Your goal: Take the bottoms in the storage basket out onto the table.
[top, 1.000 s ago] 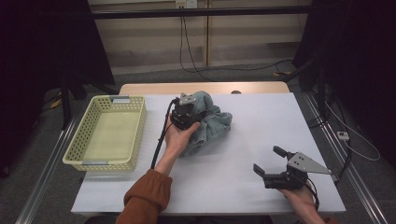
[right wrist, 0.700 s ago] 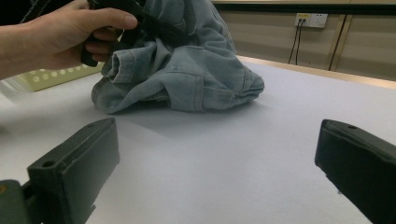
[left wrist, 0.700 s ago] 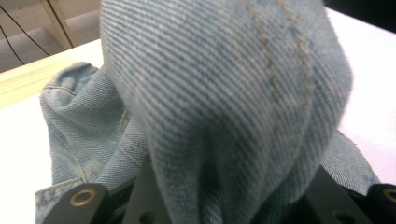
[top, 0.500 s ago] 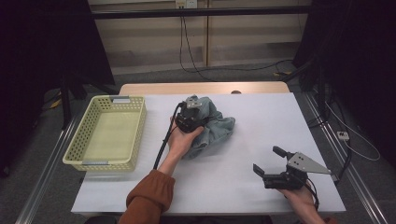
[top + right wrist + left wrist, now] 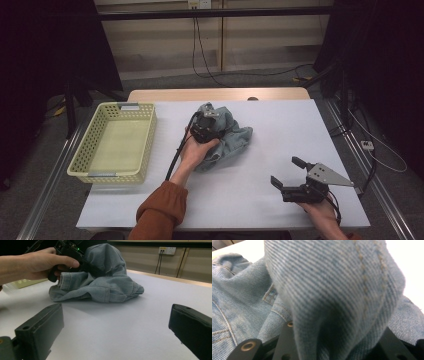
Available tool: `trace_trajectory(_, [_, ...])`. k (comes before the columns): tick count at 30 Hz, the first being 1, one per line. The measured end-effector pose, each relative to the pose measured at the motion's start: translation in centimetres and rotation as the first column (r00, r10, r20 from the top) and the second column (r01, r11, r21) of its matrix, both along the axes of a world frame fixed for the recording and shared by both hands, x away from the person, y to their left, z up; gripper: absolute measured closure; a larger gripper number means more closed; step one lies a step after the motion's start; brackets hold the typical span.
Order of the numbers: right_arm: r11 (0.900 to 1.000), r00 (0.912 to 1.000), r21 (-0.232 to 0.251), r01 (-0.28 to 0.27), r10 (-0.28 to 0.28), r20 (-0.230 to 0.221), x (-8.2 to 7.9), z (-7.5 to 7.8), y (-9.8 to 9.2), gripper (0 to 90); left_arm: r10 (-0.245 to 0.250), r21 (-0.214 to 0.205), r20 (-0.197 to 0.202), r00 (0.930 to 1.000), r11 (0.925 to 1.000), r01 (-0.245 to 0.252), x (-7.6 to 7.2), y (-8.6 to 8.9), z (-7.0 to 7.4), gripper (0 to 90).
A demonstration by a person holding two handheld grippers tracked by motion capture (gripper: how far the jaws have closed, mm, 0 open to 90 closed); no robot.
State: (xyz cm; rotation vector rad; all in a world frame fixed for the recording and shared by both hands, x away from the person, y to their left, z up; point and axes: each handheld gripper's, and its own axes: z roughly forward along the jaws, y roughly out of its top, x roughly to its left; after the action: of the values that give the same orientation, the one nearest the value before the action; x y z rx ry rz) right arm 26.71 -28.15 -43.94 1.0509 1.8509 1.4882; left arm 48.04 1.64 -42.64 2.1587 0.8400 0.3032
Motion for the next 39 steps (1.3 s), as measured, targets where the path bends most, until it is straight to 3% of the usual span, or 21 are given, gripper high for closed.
trace_trajectory(4, [1.0000, 1.0000, 0.002, 0.000, 0.000, 0.000, 0.0, 0.0, 0.0, 0.0, 0.008, 0.008, -0.035, 0.9994, 0.9999, -0.007, -0.2, -0.4, -0.6, 60.2])
trace_trajectory(7, [1.0000, 1.0000, 0.005, -0.003, 0.003, -0.002, 0.0, 0.0, 0.0, 0.0, -0.015, 0.021, -0.055, 0.9984, 0.9996, 0.016, -0.1, -0.7, -1.4, 58.2])
trace_trajectory(12, [1.0000, 1.0000, 0.005, -0.004, 0.004, -0.002, 0.1, 0.0, 0.1, 0.0, -0.021, 0.058, -0.023, 0.9995, 0.9981, 0.022, -0.3, -1.3, -1.8, 49.3])
trace_trajectory(13, [1.0000, 1.0000, 0.006, -0.003, 0.003, -0.002, 0.1, 0.0, 0.0, 0.0, -0.018, 0.094, 0.007, 0.9998, 0.9954, 0.018, -0.6, -1.7, -2.0, 47.2])
trace_trajectory(15, [1.0000, 1.0000, 0.006, -0.002, 0.002, -0.002, 0.1, 0.0, 0.0, 0.0, -0.014, 0.099, 0.010, 0.9998, 0.9950, 0.013, -0.6, -1.8, -2.1, 44.1])
trace_trajectory(24, [1.0000, 1.0000, 0.006, -0.005, 0.005, 0.000, 0.0, 0.0, 0.0, 0.0, -0.007, 0.093, 0.005, 1.0000, 0.9956, 0.006, -0.1, -1.8, -2.3, 30.9])
trace_trajectory(27, [1.0000, 1.0000, 0.005, -0.006, 0.006, -0.002, 0.0, 0.0, 0.0, 0.0, 0.012, 0.087, -0.034, 0.9994, 0.9961, -0.009, -0.2, -1.7, -2.0, 29.1])
trace_trajectory(32, [1.0000, 1.0000, 0.004, -0.006, 0.006, -0.004, 0.1, -0.1, 0.0, 0.0, 0.001, 0.054, -0.084, 0.9965, 0.9986, 0.003, -0.4, -1.6, -1.7, 17.6])
trace_trajectory(34, [1.0000, 1.0000, 0.005, -0.005, 0.005, -0.004, 0.2, 0.0, 0.0, 0.0, -0.001, 0.058, -0.074, 0.9973, 0.9983, 0.005, -0.5, -1.6, -1.6, 16.0])
trace_trajectory(36, [1.0000, 1.0000, 0.006, -0.005, 0.005, -0.004, 0.2, -0.1, 0.0, 0.0, 0.003, 0.083, -0.039, 0.9992, 0.9966, 0.000, -0.7, -1.7, -1.5, 14.5])
trace_trajectory(39, [0.9999, 1.0000, 0.008, -0.006, 0.006, -0.004, 0.2, -0.1, 0.0, 0.0, 0.011, 0.060, -0.040, 0.9991, 0.9982, -0.009, -0.6, -1.6, -1.3, 12.5])
